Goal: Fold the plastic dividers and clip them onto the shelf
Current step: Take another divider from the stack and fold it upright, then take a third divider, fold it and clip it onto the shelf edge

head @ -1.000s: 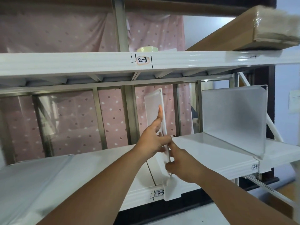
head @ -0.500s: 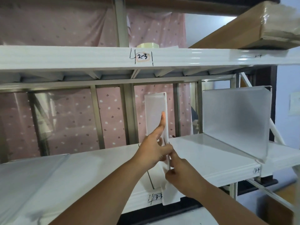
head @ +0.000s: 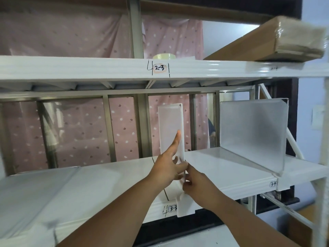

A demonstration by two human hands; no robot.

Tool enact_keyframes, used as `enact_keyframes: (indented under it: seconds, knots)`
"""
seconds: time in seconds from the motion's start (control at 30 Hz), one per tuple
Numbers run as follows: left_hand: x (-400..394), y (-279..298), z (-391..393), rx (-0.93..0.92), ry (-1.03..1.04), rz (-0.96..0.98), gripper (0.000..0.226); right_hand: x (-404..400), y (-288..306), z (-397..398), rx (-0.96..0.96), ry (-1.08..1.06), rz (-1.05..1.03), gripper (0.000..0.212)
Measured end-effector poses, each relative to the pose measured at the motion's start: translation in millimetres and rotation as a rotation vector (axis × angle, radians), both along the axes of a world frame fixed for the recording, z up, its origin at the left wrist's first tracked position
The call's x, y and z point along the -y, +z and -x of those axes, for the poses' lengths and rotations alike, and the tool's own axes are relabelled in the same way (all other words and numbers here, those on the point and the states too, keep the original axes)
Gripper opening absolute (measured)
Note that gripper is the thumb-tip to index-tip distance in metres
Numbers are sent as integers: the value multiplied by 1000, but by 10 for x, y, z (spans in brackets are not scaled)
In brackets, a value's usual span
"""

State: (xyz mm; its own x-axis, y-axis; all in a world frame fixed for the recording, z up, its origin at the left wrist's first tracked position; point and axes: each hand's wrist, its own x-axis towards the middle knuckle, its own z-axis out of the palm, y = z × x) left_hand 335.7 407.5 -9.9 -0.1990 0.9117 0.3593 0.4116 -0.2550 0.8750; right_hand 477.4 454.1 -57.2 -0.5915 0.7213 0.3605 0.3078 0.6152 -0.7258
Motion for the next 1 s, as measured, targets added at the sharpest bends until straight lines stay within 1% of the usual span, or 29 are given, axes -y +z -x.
enact_keyframes:
  seconds: [0.03, 0.1, 0.17, 0.2, 0.3, 0.4, 0.47, 0.53, 0.57, 0.63, 0.7, 0.77, 0.87, 1.0]
  knots:
    - [30, -7, 17, -41, 14, 20, 108, 17, 36, -19, 9, -5, 14, 73]
    - [108, -8, 93, -191, 61, 33, 106, 61, 142, -79, 29, -40, 10, 77]
    - [183, 6, 242, -344, 130, 28, 101, 95, 282, -140, 38, -109, -20, 81]
    - [221, 31, 325, -381, 152, 33, 98, 113, 355, -159, 40, -145, -51, 84]
    - [361, 198, 585, -483, 210, 79, 94, 224, 608, -167, 38, -226, -217, 89]
    - [509, 410, 788, -620, 304, 183, 93, 349, 842, -112, 53, -288, -373, 94]
    - [612, 548, 913, -672, 347, 240, 93, 443, 997, -34, 138, -362, -552, 95]
    - [718, 660, 1026, -714, 355, 254, 92, 531, 1136, 64, 235, -439, -761, 94]
    - [781, 707, 1094, -741, 360, 254, 91, 584, 1199, 135, 277, -457, -834, 92]
    - [904, 765, 1245, -756, 387, 268, 91, 682, 1274, 305, 352, -446, -914, 89]
    - [1018, 782, 1421, -736, 424, 289, 92, 764, 1302, 523, 392, -403, -923, 89]
    - [1158, 762, 1627, -724, 460, 315, 92, 843, 1301, 781, 416, -341, -889, 88]
    - [1492, 718, 1949, -767, 503, 363, 90, 953, 1199, 1202, 435, -248, -811, 89]
    - [2125, 637, 2511, -697, 604, 482, 87, 1126, 1015, 1880, 457, -61, -671, 90]
